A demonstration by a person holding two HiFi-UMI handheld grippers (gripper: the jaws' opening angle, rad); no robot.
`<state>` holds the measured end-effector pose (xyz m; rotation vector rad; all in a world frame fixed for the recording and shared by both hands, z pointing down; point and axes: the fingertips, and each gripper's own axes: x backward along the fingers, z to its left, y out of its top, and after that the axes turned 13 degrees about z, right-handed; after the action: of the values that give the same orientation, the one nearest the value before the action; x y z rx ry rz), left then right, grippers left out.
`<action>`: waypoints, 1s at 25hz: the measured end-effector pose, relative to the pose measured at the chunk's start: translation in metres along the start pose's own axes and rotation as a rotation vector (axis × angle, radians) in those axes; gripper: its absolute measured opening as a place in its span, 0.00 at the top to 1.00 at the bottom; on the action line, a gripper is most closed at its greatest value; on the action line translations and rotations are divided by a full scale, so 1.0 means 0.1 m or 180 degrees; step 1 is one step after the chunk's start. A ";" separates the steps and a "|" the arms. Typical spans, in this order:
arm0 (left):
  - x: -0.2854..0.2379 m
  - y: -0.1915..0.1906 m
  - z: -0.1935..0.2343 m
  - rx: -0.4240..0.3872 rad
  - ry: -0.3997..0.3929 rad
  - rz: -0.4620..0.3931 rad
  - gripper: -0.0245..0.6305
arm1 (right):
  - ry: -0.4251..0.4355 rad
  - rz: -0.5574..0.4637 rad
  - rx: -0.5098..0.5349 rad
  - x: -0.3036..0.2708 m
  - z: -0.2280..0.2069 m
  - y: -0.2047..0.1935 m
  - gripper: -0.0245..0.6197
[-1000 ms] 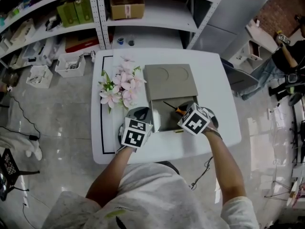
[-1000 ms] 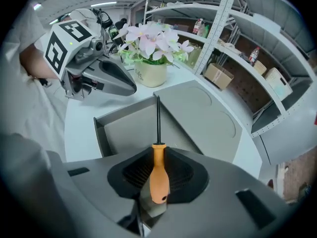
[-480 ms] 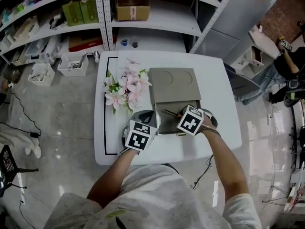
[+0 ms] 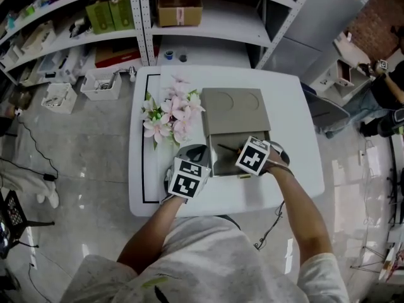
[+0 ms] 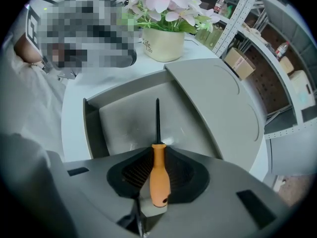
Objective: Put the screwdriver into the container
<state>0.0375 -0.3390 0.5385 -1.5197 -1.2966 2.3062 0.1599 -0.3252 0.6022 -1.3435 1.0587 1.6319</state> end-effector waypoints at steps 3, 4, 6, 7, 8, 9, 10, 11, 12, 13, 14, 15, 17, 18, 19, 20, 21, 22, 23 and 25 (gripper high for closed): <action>0.03 0.00 0.00 0.0002 0.0010 -0.0008 0.96 | 0.0012 -0.0030 -0.0043 0.01 -0.01 0.00 0.83; 0.04 0.00 0.00 0.0000 0.0012 -0.0011 0.96 | 0.0013 -0.0046 -0.0069 0.01 -0.01 -0.01 0.82; 0.06 0.00 -0.01 -0.0009 0.0010 -0.0011 0.96 | 0.0029 -0.0082 -0.0124 0.02 -0.01 -0.02 0.80; 0.06 0.00 -0.01 -0.0014 0.0007 -0.0009 0.96 | 0.0042 -0.0101 -0.0157 0.03 -0.01 -0.03 0.79; 0.06 0.00 -0.01 -0.0020 0.0004 -0.0009 0.96 | 0.0048 -0.0123 -0.0197 0.05 -0.02 -0.04 0.79; 0.07 0.00 -0.01 -0.0025 0.0002 -0.0011 0.96 | 0.0050 -0.0156 -0.0237 0.06 -0.03 -0.04 0.78; 0.08 0.00 -0.02 -0.0028 0.0001 -0.0014 0.96 | 0.0050 -0.0195 -0.0271 0.09 -0.03 -0.03 0.78; 0.09 0.00 -0.02 -0.0031 0.0001 -0.0019 0.96 | 0.0042 -0.0235 -0.0296 0.11 -0.04 -0.03 0.78; 0.10 0.00 -0.03 -0.0033 0.0000 -0.0025 0.96 | 0.0016 -0.0287 -0.0309 0.14 -0.06 -0.03 0.77; 0.12 0.01 -0.03 -0.0035 0.0001 -0.0033 0.96 | -0.0022 -0.0350 -0.0321 0.17 -0.08 -0.01 0.77; 0.13 0.02 -0.03 -0.0036 0.0002 -0.0043 0.96 | -0.0051 -0.0398 -0.0350 0.21 -0.10 -0.01 0.77; 0.15 0.03 -0.03 -0.0036 0.0006 -0.0054 0.96 | -0.0052 -0.0422 -0.0397 0.24 -0.11 -0.02 0.77; 0.17 0.05 -0.02 -0.0034 0.0011 -0.0073 0.96 | -0.0019 -0.0473 -0.0504 0.32 -0.09 -0.05 0.78; 0.18 0.05 -0.02 -0.0031 0.0012 -0.0081 0.96 | -0.0012 -0.0524 -0.0548 0.36 -0.08 -0.05 0.78; 0.20 0.05 -0.02 -0.0029 0.0011 -0.0088 0.96 | -0.0015 -0.0584 -0.0586 0.40 -0.07 -0.04 0.78; 0.21 0.05 -0.02 -0.0029 0.0010 -0.0095 0.96 | -0.0030 -0.0643 -0.0619 0.45 -0.07 -0.04 0.78; 0.22 0.05 -0.02 -0.0032 0.0011 -0.0103 0.96 | -0.0051 -0.0699 -0.0650 0.49 -0.06 -0.04 0.78; 0.24 0.06 -0.03 -0.0035 0.0016 -0.0111 0.96 | -0.0071 -0.0753 -0.0685 0.53 -0.05 -0.05 0.79; 0.25 0.07 -0.04 -0.0036 0.0021 -0.0121 0.96 | -0.0088 -0.0812 -0.0724 0.58 -0.04 -0.06 0.79; 0.30 0.10 -0.06 -0.0035 0.0028 -0.0156 0.96 | -0.0132 -0.0952 -0.0821 0.68 -0.02 -0.09 0.79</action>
<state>0.0310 -0.3275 0.5094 -1.4823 -1.3313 2.2639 0.1583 -0.3204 0.5341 -1.5439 0.6013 1.5979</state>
